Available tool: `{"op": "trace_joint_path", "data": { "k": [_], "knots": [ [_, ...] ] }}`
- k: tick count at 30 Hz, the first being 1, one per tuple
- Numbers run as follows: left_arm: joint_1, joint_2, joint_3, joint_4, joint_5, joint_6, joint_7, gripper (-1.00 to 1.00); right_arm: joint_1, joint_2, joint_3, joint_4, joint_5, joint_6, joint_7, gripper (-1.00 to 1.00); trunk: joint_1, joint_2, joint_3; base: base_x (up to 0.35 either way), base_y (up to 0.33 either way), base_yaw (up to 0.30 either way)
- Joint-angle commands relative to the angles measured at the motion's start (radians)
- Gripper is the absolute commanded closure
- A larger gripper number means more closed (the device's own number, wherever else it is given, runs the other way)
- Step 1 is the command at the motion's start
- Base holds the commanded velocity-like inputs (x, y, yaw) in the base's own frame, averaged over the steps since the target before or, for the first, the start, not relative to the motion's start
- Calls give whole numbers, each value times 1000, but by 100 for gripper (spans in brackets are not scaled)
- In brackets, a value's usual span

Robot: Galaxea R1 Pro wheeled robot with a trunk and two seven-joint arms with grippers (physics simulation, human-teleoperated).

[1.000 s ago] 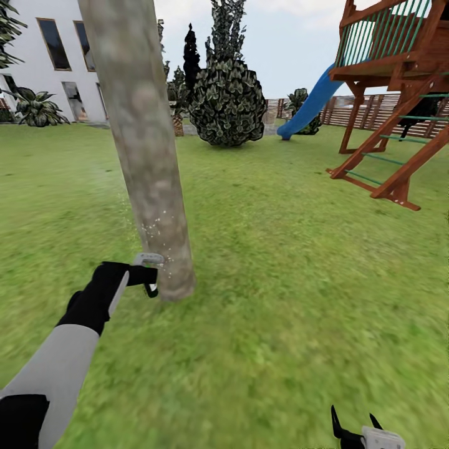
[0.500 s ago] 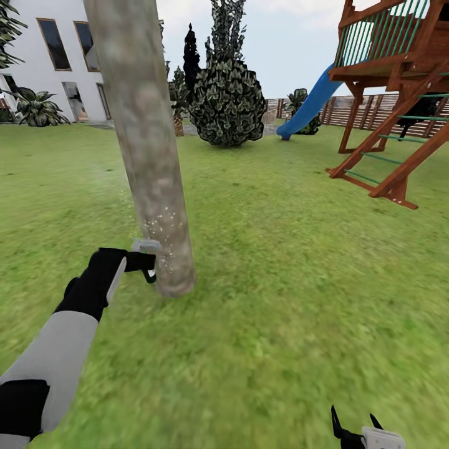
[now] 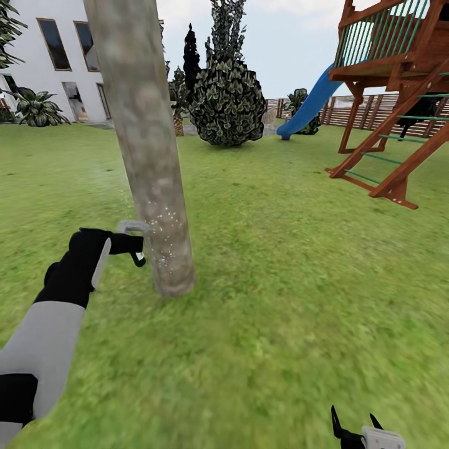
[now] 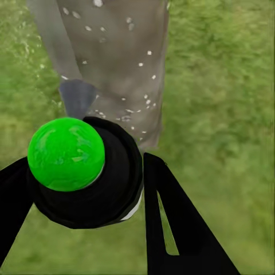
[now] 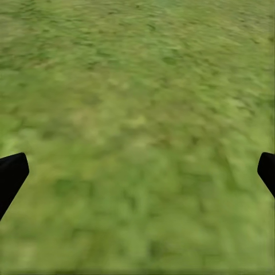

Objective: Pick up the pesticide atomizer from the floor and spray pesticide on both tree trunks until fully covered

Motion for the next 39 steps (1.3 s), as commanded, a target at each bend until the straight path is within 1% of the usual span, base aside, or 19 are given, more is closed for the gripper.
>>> {"op": "trace_joint_path", "data": {
  "k": [1, 4, 5, 9, 10, 11, 12, 15, 16, 17, 19, 25, 29, 31, 35, 37, 39],
  "knots": [
    [-2, 7, 5, -1, 5, 2, 0, 100, 0, 0, 0, 0, 0, 0, 0, -100, 0, 0, 0, 0, 0, 0],
    [-4, -6, 10, -53, 11, 58, -2, 100, 0, 0, 0, 0, 0, 0, 0, -100, 0, 0, 0, 0, 0, 0],
    [-4, -7, 9, -63, 11, 65, -2, 100, 0, 0, 0, 0, 0, 0, 1, -100, 0, 0, 0, 0, 0, 0],
    [-4, 15, 12, -70, 3, 71, -2, 100, 0, 0, 0, 0, 0, 0, 1, -100, 0, 0, 0, 0, 0, 0],
    [-4, 27, 13, -68, 2, 71, -2, 100, 0, 0, 0, 0, 0, 0, 1, -100, 0, 0, 0, 0, 0, 0],
    [-3, 47, 14, -61, 3, 70, -2, 100, 0, 0, 0, 0, 0, 0, 0, -100, 0, 0, 0, 0, 0, 0],
    [1, 55, 14, -58, 4, 70, -3, 100, 0, 0, 0, 0, 0, 0, 1, -100, 0, 0, 0, 0, 0, 0],
    [16, 55, 10, -54, 8, 59, -5, 100, 0, 0, 0, 0, 0, 0, 1, -100, 0, 0, 0, 0, 0, 0],
    [36, 51, 8, -53, 10, 57, -7, 100, 0, 0, 0, 1, 0, 0, 0, -100, 0, 0, 0, 0, 0, 0],
    [43, 49, 8, -52, 11, 57, -8, 100, 0, 0, 0, 0, 0, 0, 0, -100, 0, 0, 0, 0, 0, 0],
    [46, 48, 8, -52, 10, 58, -7, 100, 0, 0, 0, 0, 0, -1, 1, -100, 0, 0, 0, 0, 0, 0],
    [9, 55, 12, -53, 9, 69, -4, 100, 0, 0, 0, 0, 0, 0, 0, -100, 0, 0, 0, 0, 0, 0],
    [25, 57, 13, -51, 7, 56, -6, 100, 0, 0, 0, 0, 0, 0, 1, -100, 0, 0, 0, 0, 0, 0],
    [54, 55, 13, -30, 7, 49, -6, 100, 0, 0, 0, 0, 0, 0, 1, -100, 0, 0, 0, 0, 0, 0],
    [84, 52, 12, 1, 0, 43, 3, 100, 0, 0, 0, 1, 0, 0, 1, -100, 0, 0, 0, 0, 0, 0],
    [118, 50, 11, 9, 0, -32, 9, 100, 0, 0, 0, 1, 1, 0, 1, -100, 0, 0, 0, 0, 0, 0],
    [139, 46, 9, 27, -1, -59, 11, 100, 0, 0, 0, 1, 0, 0, 1, -100, 0, 0, 0, 0, 0, 0]
  ]
}}
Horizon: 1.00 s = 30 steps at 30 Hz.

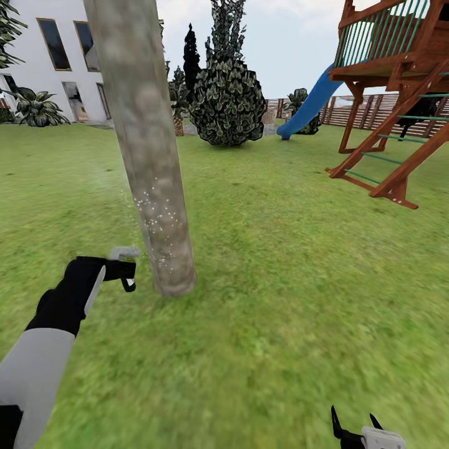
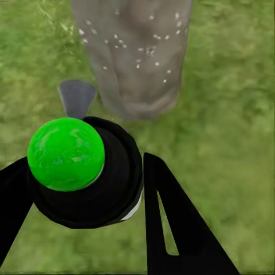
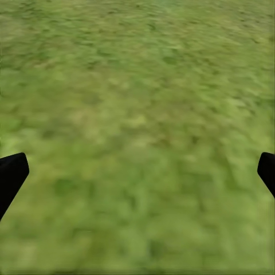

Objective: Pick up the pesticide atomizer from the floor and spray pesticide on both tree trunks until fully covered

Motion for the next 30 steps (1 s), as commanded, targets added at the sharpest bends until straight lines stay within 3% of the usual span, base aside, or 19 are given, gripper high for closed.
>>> {"op": "trace_joint_path", "data": {
  "k": [1, 3, 5, 6, 10, 21, 24, 27, 30],
  "knots": [
    [4, -1, 0, 13, -1, -9, 1, 100, 0, 0, 0, 0, 0, 0, 0, -100, 0, 0, 0, 0, 0, 0],
    [8, -3, 10, 40, 3, -33, 76, 100, 0, 0, 0, 0, 0, 0, -1, -100, 0, 0, 0, 0, 0, 0],
    [9, -26, 11, 44, 11, -55, 138, 100, 0, 0, 0, 0, 0, 0, 0, -100, 0, 0, 0, 0, 0, 0],
    [9, -32, 11, 45, 12, -57, 144, 100, 0, 0, 0, 0, 0, 0, 0, -100, 0, 0, 0, 0, 0, 0],
    [44, -56, 11, 44, 72, -67, 153, 100, 0, 1, 0, -1, 0, 0, 0, -100, 0, 0, 0, 0, -154, 0],
    [47, -55, 15, 46, 71, -65, 169, 100, 0, 0, 0, -1, 0, 0, 0, -100, 0, 0, 0, 0, -270, 0],
    [47, -54, 54, 45, 66, -68, 170, 100, 0, 1, 0, -1, 0, 0, 0, -100, 0, 0, 0, 60, -271, 40],
    [47, -53, 61, 46, 67, -67, 231, 100, 0, 1, 0, 0, 0, 0, 0, -100, 0, 0, 0, 83, -271, 240],
    [47, -54, 62, 47, 69, -67, 241, 100, 0, 1, 0, -1, 1, 0, 0, -100, 0, 0, 0, 80, -271, 275]
  ]
}}
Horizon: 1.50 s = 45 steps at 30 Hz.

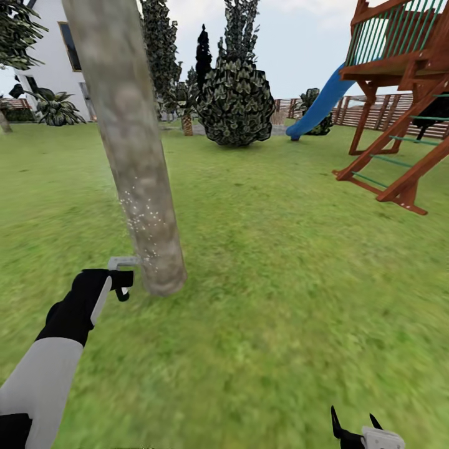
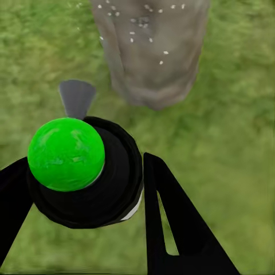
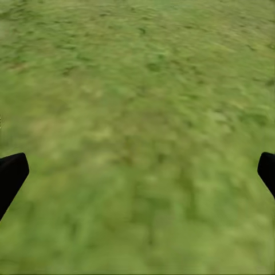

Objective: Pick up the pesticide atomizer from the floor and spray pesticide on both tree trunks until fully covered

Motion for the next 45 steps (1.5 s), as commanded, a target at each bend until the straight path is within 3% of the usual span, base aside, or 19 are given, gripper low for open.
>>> {"op": "trace_joint_path", "data": {
  "k": [1, 4, 8, 19, 21, 25, 45],
  "knots": [
    [0, -1, 0, 0, 0, 0, 3, 100, 0, 0, 0, 0, 0, 0, 0, -100, 0, 0, 0, 22, -271, 205],
    [1, -2, 0, 8, 1, 0, 5, 100, 0, 0, 0, 0, 0, 0, 0, -100, 0, 0, 0, 5, -271, 45],
    [1, -2, 0, 85, 0, -3, 5, 100, 0, 0, 0, 0, -1, 0, 0, -100, 0, 0, 0, 0, -271, 4],
    [2, -1, 0, 116, -1, -4, 5, 100, 0, 0, 0, 1, -1, 0, 0, -100, 0, 0, 0, 0, -271, 28],
    [1, 0, 1, 146, -2, -69, 14, 100, 0, 1, 0, 0, 0, 0, 0, -100, 0, 0, 0, 34, -271, 258],
    [1, -3, 0, 152, 4, -98, 58, 100, 0, 0, 0, 1, 0, 0, 0, -100, 0, 0, 0, 77, -271, 277],
    [1, -3, 2, 152, 17, -101, 62, 100, 0, 0, 0, 1, 0, 0, 0, -100, 0, 0, 0, 106, -271, 74]
  ]
}}
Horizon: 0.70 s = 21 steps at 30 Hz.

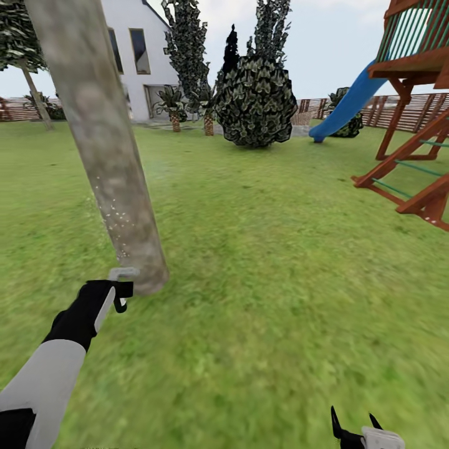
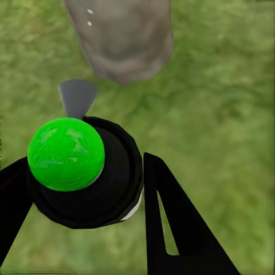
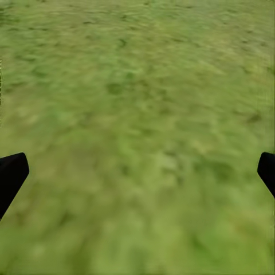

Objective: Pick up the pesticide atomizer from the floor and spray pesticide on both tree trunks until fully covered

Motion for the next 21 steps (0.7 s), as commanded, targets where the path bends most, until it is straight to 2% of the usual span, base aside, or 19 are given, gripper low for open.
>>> {"op": "trace_joint_path", "data": {
  "k": [1, 14, 21],
  "knots": [
    [0, 0, 0, 0, -1, 0, 0, 100, 0, 0, 0, 0, 0, 0, 0, -100, 0, 0, 0, 80, -271, 268],
    [0, 1, 0, 26, 0, 0, 1, 100, 0, 0, 0, 0, 0, 0, 0, -100, 0, 0, 0, 81, -271, 275],
    [0, 1, 0, 26, 0, 0, 2, 100, 0, 0, 0, 0, 0, -1, 0, -100, 0, 0, 0, 115, -269, 38]
  ]
}}
